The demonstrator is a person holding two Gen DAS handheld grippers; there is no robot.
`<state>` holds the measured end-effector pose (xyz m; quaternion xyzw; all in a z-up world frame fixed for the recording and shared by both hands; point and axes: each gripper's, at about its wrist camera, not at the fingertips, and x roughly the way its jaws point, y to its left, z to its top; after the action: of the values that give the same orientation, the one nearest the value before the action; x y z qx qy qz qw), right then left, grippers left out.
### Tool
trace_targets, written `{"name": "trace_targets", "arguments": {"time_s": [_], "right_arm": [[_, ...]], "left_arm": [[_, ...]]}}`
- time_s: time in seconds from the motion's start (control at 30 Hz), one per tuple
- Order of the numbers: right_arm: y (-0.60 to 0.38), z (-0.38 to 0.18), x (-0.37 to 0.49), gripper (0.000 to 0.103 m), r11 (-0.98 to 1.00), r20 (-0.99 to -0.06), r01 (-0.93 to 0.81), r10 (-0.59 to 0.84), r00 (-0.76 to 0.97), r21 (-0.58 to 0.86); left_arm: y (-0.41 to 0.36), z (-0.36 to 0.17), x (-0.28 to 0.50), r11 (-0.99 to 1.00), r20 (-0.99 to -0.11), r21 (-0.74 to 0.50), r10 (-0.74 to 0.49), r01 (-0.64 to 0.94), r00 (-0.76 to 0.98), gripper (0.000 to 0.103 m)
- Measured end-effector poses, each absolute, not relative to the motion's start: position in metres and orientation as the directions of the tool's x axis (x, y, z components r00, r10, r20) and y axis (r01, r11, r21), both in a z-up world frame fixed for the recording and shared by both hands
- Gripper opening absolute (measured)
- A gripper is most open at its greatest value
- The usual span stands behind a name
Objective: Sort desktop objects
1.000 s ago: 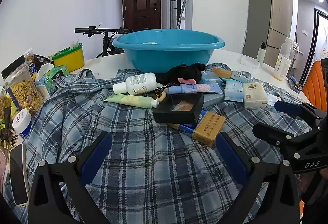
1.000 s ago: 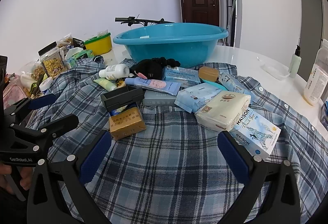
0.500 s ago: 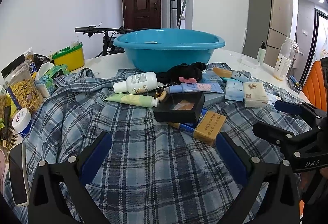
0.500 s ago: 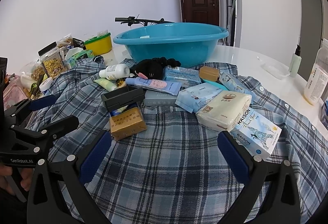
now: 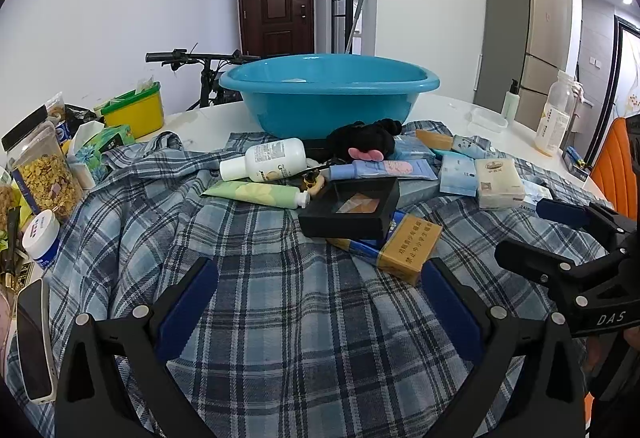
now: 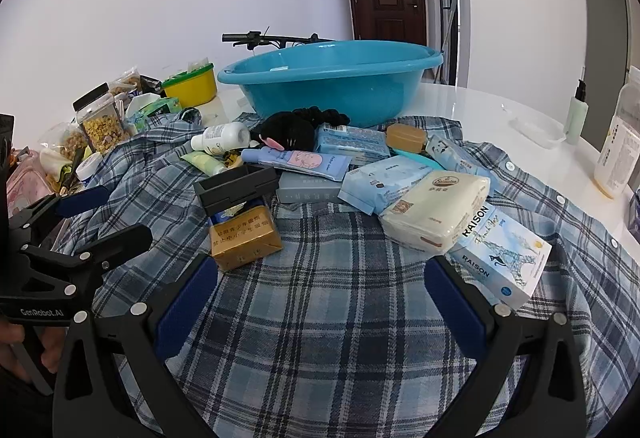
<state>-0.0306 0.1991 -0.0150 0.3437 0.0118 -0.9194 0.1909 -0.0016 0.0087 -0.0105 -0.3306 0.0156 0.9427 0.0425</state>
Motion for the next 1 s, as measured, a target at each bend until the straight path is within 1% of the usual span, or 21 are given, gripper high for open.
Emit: {"name": "trace_targets", "arguments": {"time_s": [0.57,0.7,0.8,1.0], "right_arm": [[0.197,-0.017,-0.031,0.103,-0.925,-0.644,0.365,-0.346,-0.683,0.11],[0.197,-0.016,-0.031,0.103,-0.924,-0.642,0.366,-0.349,-0.683,0.112],[0.199,-0.018,-0.032,0.103,-0.908,-0.639,0.384,-0.398,-0.658,0.169],[0.201,-0.021,-0.036,0.103,-0.916,-0.656,0.363,-0.382,-0.652,0.172]], "left_arm": [[0.007,-0.012,-0.004,-0.997,-0.632,-0.006,0.064,-0.077,-0.772,0.103],[0.003,-0.01,-0.006,-0.995,-0.639,-0.037,0.095,-0.094,-0.764,0.103],[0.001,-0.011,-0.012,-0.994,-0.653,-0.047,0.106,-0.1,-0.75,0.103],[0.003,-0.013,-0.024,-0.988,-0.667,-0.066,0.148,-0.14,-0.731,0.103]]}}
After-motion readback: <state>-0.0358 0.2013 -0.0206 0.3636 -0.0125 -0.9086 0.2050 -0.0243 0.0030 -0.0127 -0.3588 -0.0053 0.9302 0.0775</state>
